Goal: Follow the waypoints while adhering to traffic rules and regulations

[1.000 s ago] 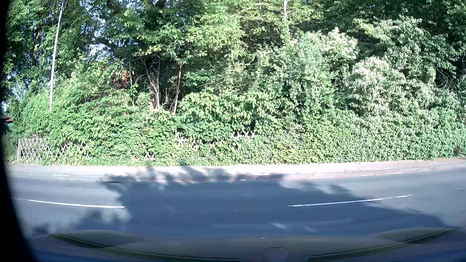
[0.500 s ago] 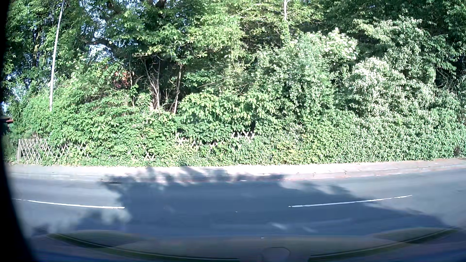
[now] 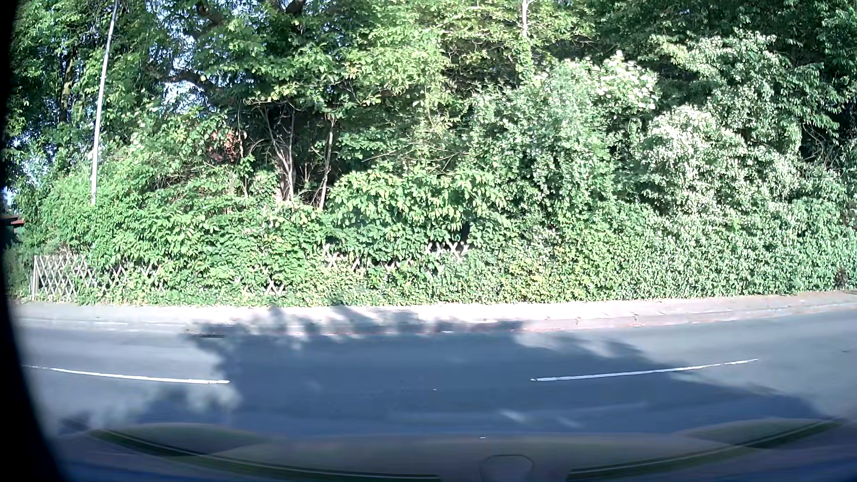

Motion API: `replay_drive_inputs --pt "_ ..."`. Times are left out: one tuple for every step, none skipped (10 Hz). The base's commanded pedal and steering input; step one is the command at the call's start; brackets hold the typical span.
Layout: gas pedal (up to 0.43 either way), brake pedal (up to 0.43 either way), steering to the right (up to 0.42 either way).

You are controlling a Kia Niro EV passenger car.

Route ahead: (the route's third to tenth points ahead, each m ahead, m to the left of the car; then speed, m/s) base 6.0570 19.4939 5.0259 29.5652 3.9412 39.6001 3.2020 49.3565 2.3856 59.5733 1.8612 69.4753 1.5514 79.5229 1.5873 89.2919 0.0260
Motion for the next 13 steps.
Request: replay_drive_inputs --pt "0.0 0.348 -0.122" --pt "0.0 0.348 -0.122" --pt "0.0 0.348 -0.122" --pt "0.0 0.348 -0.122" --pt "0.0 0.348 -0.122" --pt "0.0 0.348 -0.122" --pt "0.0 0.348 -0.122" --pt "0.0 0.348 -0.122" --pt "0.0 0.348 -0.122" --pt "0.0 0.348 -0.122" --pt "0.0 0.348 -0.122" --pt "0.0 0.348 -0.122" --pt "0.0 0.348 -0.122"
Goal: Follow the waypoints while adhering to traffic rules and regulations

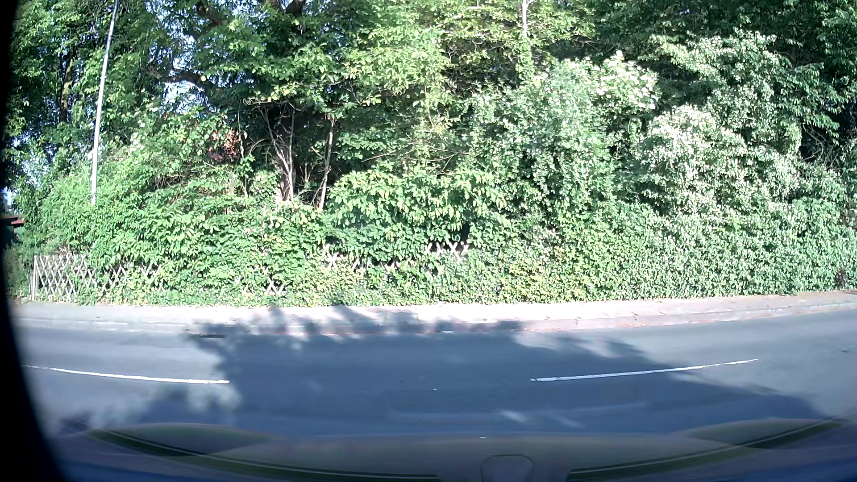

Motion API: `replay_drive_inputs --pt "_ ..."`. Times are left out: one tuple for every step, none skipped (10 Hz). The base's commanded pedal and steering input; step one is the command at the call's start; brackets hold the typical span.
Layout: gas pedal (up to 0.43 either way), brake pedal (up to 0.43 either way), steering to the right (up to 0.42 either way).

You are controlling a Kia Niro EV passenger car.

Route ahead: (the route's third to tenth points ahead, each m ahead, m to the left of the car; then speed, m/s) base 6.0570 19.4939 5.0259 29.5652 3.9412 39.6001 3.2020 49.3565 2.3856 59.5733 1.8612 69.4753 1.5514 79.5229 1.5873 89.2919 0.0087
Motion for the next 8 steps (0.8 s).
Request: replay_drive_inputs --pt "0.0 0.348 -0.122" --pt "0.0 0.354 -0.122" --pt "0.0 0.36 -0.122" --pt "0.0 0.36 -0.122" --pt "0.0 0.366 -0.122" --pt "0.0 0.366 -0.122" --pt "0.0 0.372 -0.121" --pt "0.0 0.372 -0.122"
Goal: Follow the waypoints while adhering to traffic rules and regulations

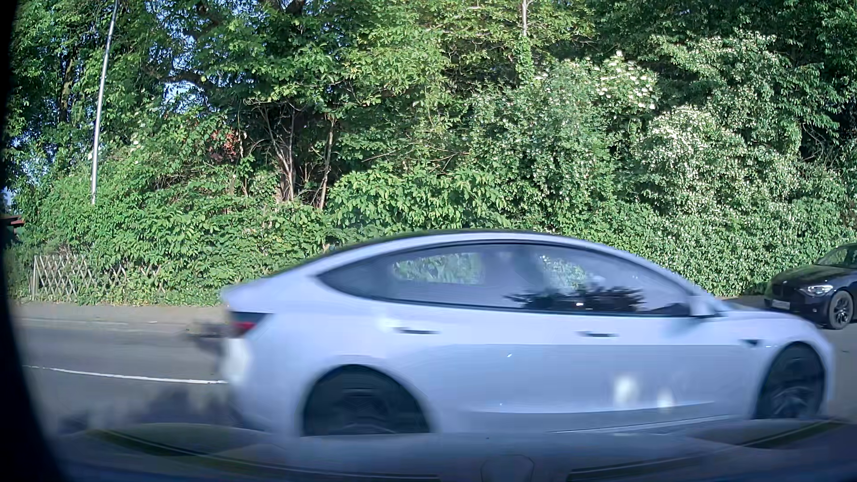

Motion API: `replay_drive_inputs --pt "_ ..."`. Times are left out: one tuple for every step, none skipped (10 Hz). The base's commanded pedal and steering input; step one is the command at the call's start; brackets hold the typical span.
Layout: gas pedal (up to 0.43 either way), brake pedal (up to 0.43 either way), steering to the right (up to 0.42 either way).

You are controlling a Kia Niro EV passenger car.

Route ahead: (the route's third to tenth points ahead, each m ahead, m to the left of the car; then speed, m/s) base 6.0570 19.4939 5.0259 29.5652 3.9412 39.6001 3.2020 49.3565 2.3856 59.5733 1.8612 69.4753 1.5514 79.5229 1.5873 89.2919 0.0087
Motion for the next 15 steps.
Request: replay_drive_inputs --pt "0.0 0.372 -0.121" --pt "0.0 0.372 -0.122" --pt "0.0 0.372 -0.122" --pt "0.0 0.378 -0.122" --pt "0.0 0.378 -0.122" --pt "0.0 0.378 -0.122" --pt "0.0 0.378 -0.122" --pt "0.0 0.378 -0.122" --pt "0.0 0.378 -0.122" --pt "0.0 0.378 -0.122" --pt "0.0 0.378 -0.122" --pt "0.0 0.378 -0.122" --pt "0.0 0.378 -0.122" --pt "0.0 0.378 -0.122" --pt "0.0 0.378 -0.122"
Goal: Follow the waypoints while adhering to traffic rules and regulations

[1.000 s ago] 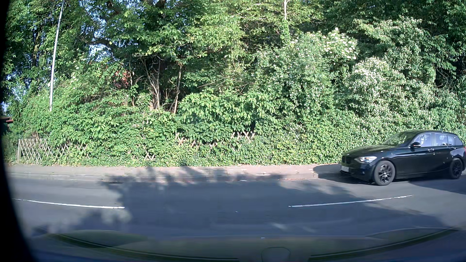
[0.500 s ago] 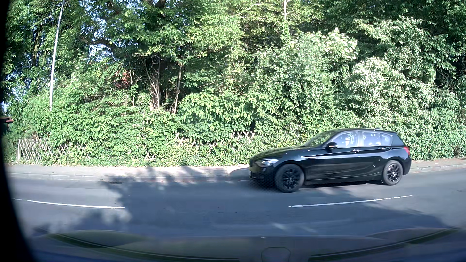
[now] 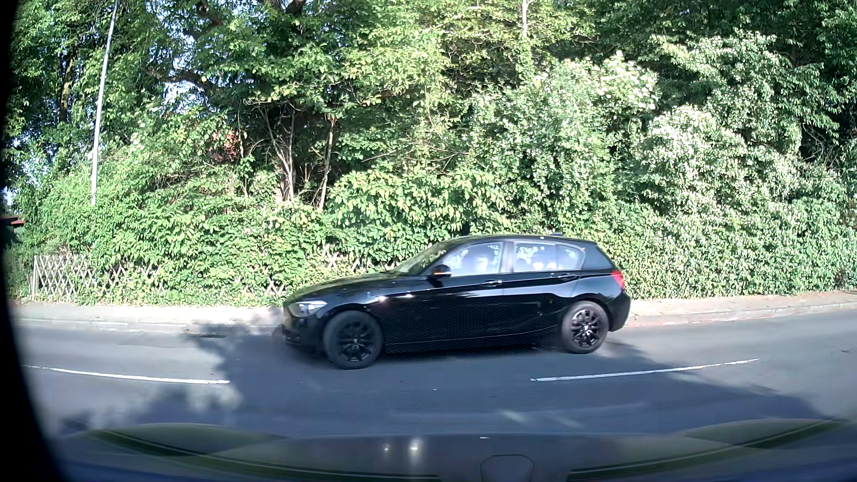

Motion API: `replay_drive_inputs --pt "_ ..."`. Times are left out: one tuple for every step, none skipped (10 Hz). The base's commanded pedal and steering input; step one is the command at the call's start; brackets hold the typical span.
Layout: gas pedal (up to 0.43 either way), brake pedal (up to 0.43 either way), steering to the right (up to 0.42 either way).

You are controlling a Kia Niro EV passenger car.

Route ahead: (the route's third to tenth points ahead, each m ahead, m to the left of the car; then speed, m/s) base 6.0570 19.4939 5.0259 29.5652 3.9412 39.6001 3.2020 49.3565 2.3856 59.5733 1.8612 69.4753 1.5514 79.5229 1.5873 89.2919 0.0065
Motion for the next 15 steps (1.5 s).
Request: replay_drive_inputs --pt "0.0 0.378 -0.122" --pt "0.0 0.378 -0.122" --pt "0.0 0.378 -0.122" --pt "0.0 0.378 -0.122" --pt "0.0 0.378 -0.122" --pt "0.0 0.378 -0.122" --pt "0.0 0.378 -0.122" --pt "0.0 0.378 -0.122" --pt "0.0 0.372 -0.122" --pt "0.0 0.366 -0.122" --pt "0.0 0.354 -0.122" --pt "0.0 0.341 -0.122" --pt "0.0 0.335 -0.122" --pt "0.0 0.335 -0.122" --pt "0.0 0.323 -0.122"
